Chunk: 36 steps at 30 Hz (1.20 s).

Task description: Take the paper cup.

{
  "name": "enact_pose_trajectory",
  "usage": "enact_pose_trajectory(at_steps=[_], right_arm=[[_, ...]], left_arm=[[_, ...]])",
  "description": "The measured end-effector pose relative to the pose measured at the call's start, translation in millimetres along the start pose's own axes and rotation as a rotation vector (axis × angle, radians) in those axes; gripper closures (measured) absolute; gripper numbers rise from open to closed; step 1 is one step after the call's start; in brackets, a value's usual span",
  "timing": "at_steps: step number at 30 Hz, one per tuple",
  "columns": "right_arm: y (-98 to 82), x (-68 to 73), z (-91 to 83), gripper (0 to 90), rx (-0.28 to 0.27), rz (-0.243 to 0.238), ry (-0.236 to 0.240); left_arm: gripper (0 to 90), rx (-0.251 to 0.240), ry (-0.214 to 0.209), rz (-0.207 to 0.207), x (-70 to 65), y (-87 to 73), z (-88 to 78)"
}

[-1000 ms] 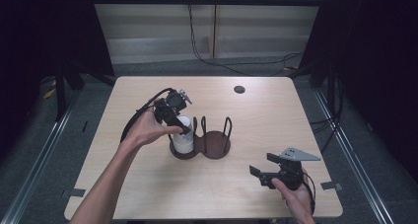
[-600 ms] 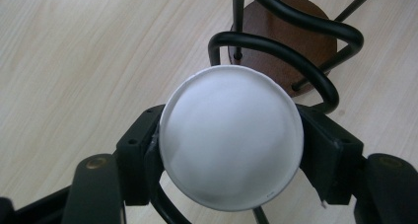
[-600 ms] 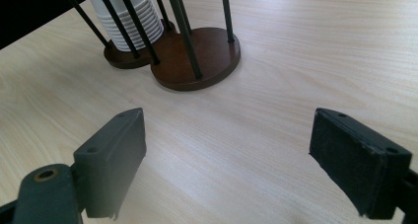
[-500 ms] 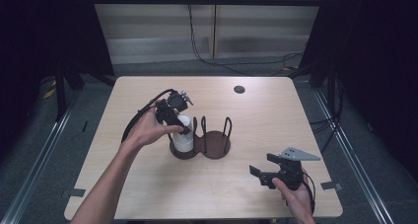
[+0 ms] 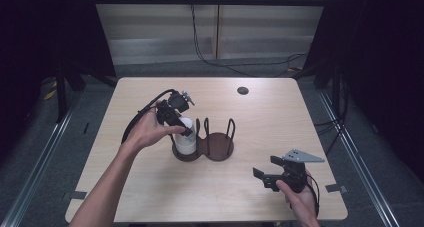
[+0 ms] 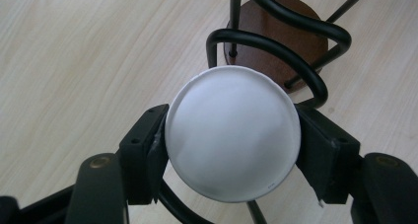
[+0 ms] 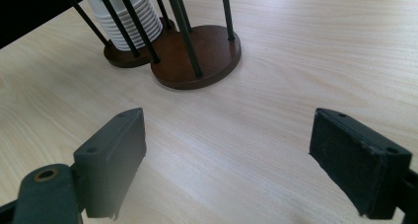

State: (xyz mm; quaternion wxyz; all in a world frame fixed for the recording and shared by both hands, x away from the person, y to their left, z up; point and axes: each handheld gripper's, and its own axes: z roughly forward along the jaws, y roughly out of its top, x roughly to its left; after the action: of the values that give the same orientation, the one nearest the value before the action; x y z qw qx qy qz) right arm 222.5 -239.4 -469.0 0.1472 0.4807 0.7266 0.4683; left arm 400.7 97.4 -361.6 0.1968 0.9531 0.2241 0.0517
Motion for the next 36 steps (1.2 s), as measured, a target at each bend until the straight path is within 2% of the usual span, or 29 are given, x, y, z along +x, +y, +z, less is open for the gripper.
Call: enact_pose_trajectory(at_steps=[6,10,13,23,32,36], right_arm=[[0.2,0.5,0.6,13.6,0.001,0.001,0.0],[0.2,0.6,0.8,13.6,0.002,0.0,0.002],[0.2,0.5,1.0,13.6,0.004,0.001,0.004],[0.2,1.2,1.2,13.6,0.007,0.001,0.007],[0.2,1.4,1.9,13.6,0.008,0.0,0.01],[0.2,1.5,2.0,13.6,0.009,-0.001,0.012]], left_arm=[[35.2,-0.002,-0.016,-0.005,1.0,-0.7,-2.7],[35.3,-0.008,-0.006,-0.013,0.7,-0.9,-2.9],[35.4,-0.007,-0.015,-0.035,2.0,-0.8,-3.6],[35.8,-0.014,-0.017,-0.057,2.9,-1.5,-6.4],[36.1,-0.008,-0.019,-0.046,1.4,-1.9,-8.4],[35.8,-0.006,0.005,-0.029,-0.4,-1.3,-7.0]])
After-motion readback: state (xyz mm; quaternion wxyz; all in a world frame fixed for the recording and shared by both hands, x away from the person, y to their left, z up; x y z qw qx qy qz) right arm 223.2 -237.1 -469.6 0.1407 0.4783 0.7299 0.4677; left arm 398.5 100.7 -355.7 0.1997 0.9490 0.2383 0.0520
